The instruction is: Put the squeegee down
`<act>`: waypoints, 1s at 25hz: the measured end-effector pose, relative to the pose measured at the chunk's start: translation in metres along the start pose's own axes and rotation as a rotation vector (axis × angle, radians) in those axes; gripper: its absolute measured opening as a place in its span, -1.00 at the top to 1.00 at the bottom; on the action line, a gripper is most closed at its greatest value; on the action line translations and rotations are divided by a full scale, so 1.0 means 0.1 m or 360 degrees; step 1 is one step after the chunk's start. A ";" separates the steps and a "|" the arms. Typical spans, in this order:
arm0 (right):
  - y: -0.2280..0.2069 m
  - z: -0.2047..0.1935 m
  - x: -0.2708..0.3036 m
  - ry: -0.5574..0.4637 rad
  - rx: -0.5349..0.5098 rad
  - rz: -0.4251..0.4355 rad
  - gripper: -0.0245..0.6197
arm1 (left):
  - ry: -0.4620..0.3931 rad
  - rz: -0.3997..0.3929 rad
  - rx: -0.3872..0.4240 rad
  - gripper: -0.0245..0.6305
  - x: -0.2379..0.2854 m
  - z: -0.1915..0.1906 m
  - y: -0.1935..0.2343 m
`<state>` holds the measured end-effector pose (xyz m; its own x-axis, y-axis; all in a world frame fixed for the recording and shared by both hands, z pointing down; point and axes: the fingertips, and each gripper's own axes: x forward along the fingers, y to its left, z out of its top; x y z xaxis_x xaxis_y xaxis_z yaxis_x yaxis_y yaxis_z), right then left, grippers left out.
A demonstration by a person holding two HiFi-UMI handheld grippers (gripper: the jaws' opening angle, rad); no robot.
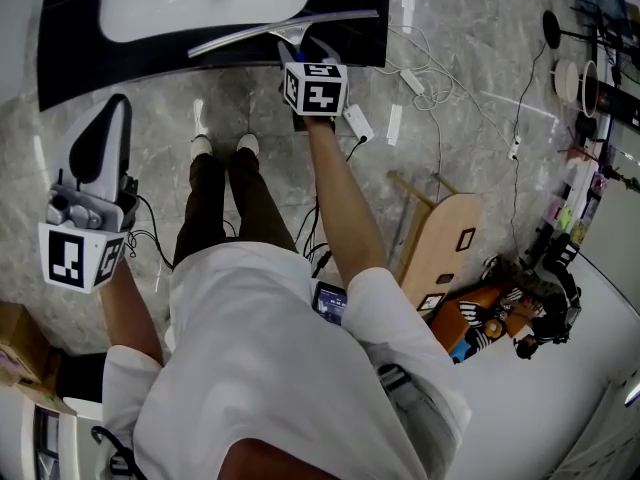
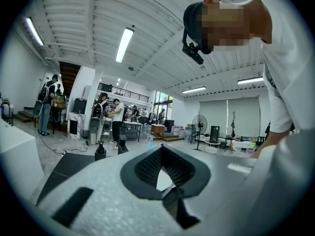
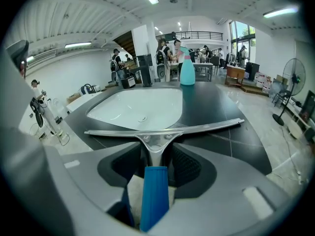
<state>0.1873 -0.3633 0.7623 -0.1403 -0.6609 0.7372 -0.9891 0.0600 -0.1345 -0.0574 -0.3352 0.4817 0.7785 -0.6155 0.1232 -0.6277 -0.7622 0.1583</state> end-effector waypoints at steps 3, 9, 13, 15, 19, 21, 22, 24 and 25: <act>-0.03 0.05 -0.04 -0.0027 0.0001 0.0013 0.17 | -0.0004 0.0001 0.0001 0.91 0.01 -0.01 0.00; -0.03 0.08 -0.27 -0.0086 -0.0013 0.0032 0.16 | -0.0025 -0.0016 0.0007 0.91 0.03 0.04 -0.05; -0.03 0.06 -0.53 -0.0139 0.0017 0.0057 0.15 | -0.0043 -0.0034 0.0021 0.91 0.02 0.11 -0.12; 0.03 0.15 -0.77 -0.0236 0.0024 0.0083 0.16 | -0.0053 -0.0039 0.0031 0.91 0.00 0.19 -0.15; 0.25 0.57 -1.40 -0.0540 -0.0064 0.0111 0.25 | -0.0086 -0.0050 0.0062 0.91 -0.03 0.35 -0.20; 0.36 0.84 -1.80 -0.0714 -0.0103 0.0122 0.28 | -0.0103 -0.0060 0.0078 0.91 -0.04 0.43 -0.25; 0.43 0.97 -2.01 -0.0796 -0.0121 0.0132 0.29 | -0.0111 -0.0066 0.0085 0.91 -0.05 0.46 -0.28; 0.56 1.23 -2.42 -0.0958 -0.0164 0.0171 0.36 | -0.0128 -0.0081 0.0100 0.91 -0.06 0.53 -0.34; 0.63 1.35 -2.60 -0.1035 -0.0188 0.0199 0.40 | -0.0138 -0.0091 0.0110 0.91 -0.06 0.56 -0.37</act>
<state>0.1678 -0.2886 0.4728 -0.2350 -0.9575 0.1671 -0.9706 0.2222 -0.0921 -0.0389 -0.3147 0.4198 0.8118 -0.5832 0.0299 -0.5832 -0.8069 0.0941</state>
